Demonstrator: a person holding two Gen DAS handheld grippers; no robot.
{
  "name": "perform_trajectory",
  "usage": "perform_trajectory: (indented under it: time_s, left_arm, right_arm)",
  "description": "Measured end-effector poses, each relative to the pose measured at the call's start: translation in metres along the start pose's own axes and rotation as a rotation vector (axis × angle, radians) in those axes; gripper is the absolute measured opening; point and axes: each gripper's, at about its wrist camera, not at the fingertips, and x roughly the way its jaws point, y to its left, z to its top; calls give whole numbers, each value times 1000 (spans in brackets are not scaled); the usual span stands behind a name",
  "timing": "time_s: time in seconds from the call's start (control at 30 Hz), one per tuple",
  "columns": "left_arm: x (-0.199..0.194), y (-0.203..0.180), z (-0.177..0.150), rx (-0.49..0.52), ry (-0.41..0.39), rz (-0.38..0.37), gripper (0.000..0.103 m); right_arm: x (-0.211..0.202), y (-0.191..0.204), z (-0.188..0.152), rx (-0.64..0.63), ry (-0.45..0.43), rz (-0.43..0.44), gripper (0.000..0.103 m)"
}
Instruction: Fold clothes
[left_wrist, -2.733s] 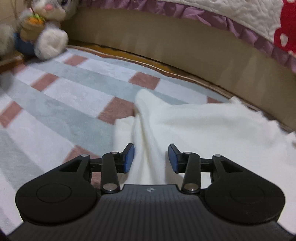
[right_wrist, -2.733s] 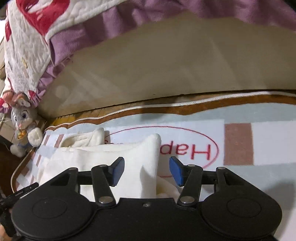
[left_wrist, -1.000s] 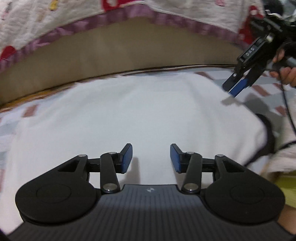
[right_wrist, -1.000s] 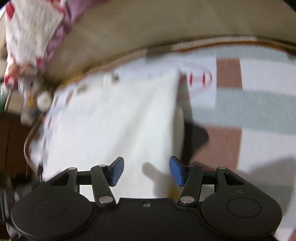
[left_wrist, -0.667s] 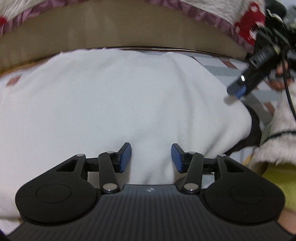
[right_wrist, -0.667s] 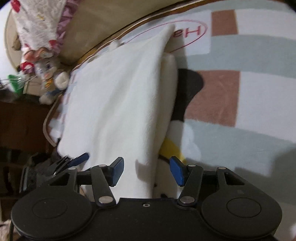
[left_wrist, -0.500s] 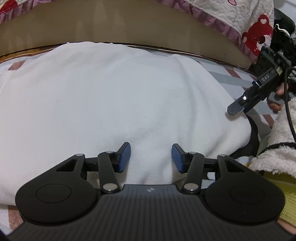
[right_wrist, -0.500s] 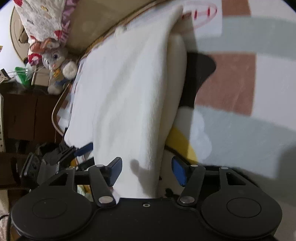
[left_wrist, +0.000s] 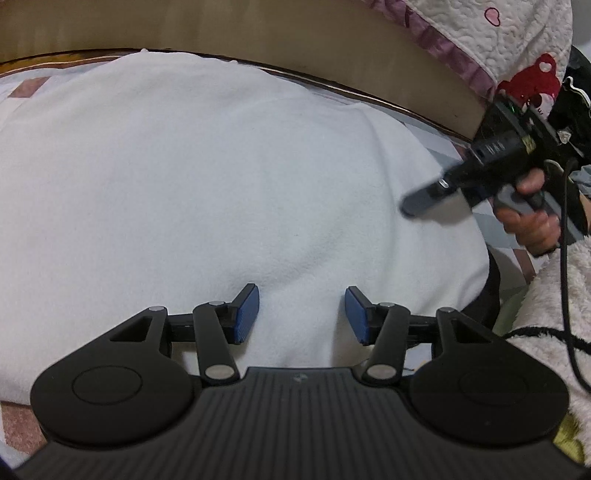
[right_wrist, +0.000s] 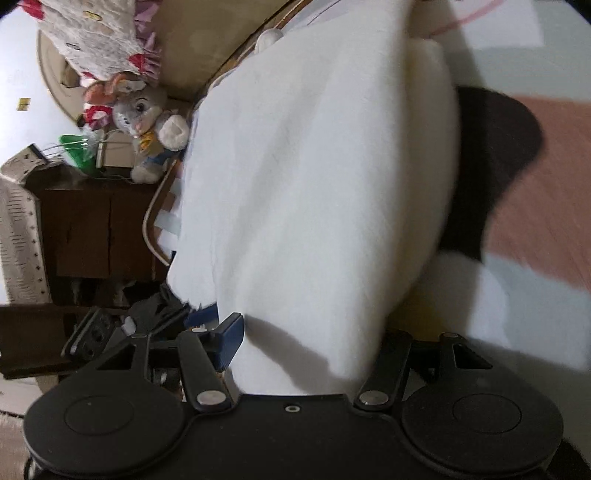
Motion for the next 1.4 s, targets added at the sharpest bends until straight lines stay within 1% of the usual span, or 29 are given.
perform_trajectory:
  time_s: [0.03, 0.07, 0.1, 0.13, 0.17, 0.2, 0.27, 0.33, 0.37, 0.43, 0.57, 0.7, 0.8, 0.83, 0.87, 0.9, 0.93, 1.0, 1.07, 1.1, 1.2, 1.3, 1.4]
  left_arm:
    - [0, -1, 0, -1, 2, 3, 51]
    - [1, -1, 0, -1, 3, 7, 51]
    - [1, -2, 0, -1, 3, 10, 51]
    - [1, -2, 0, -4, 3, 11, 51]
    - [1, -2, 0, -7, 2, 12, 51]
    - [1, -1, 0, -10, 1, 12, 51]
    - [0, 1, 0, -22, -1, 6, 51]
    - [-1, 3, 0, -33, -3, -1, 51]
    - [-1, 4, 0, -41, -6, -5, 51]
    - [0, 3, 1, -59, -7, -11, 51]
    - [-3, 8, 0, -85, -7, -21, 51]
    - [-9, 14, -1, -107, -1, -36, 51]
    - [-22, 34, -4, -192, -15, -49, 51]
    - [-30, 42, -6, -232, -32, -58, 51]
    - [-39, 50, -7, -269, -57, -50, 51]
    - [-49, 57, -8, -291, -80, -15, 51]
    - [-59, 62, -8, -295, -105, 26, 51]
    - [-81, 73, -8, -281, -176, 76, 51]
    - [-94, 84, -7, -273, -202, 122, 51]
    - [-97, 86, -6, -261, -192, 164, 51]
    - [-103, 92, -2, -228, -164, 283, 51]
    - [-101, 95, 0, -255, -147, 317, 51]
    - [-98, 99, 2, -284, -144, 321, 51]
  right_arm:
    - [2, 4, 5, 16, -10, -14, 67]
    - [4, 7, 9, 67, -24, -3, 67]
    - [6, 9, 11, 127, -46, 34, 67]
    - [6, 11, 12, 162, -66, 74, 67]
    - [7, 16, 12, 176, -84, 90, 65]
    - [7, 23, 12, 164, -101, 77, 63]
    - [3, 39, 6, 97, -145, 25, 45]
    - [-2, 55, -1, 25, -190, -29, 37]
    - [-5, 60, -3, 7, -207, -27, 35]
    - [-11, 67, -7, -20, -236, -14, 32]
    - [-10, 83, -8, -89, -259, -50, 31]
    - [-6, 102, -9, -156, -275, -60, 31]
    - [-2, 115, -11, -165, -303, -76, 31]
    - [-1, 117, -12, -157, -310, -79, 30]
    - [1, 119, -12, -148, -316, -83, 30]
    - [2, 124, -12, -152, -327, -92, 30]
    - [2, 129, -12, -157, -339, -92, 29]
    - [6, 139, -9, -146, -347, -51, 29]
    - [12, 153, -5, -152, -349, -17, 28]
    - [17, 164, -2, -174, -345, -15, 28]
    - [38, 197, 8, -246, -315, -58, 28]
    - [62, 220, 19, -295, -295, -91, 28]
    - [84, 228, 24, -301, -275, -81, 28]
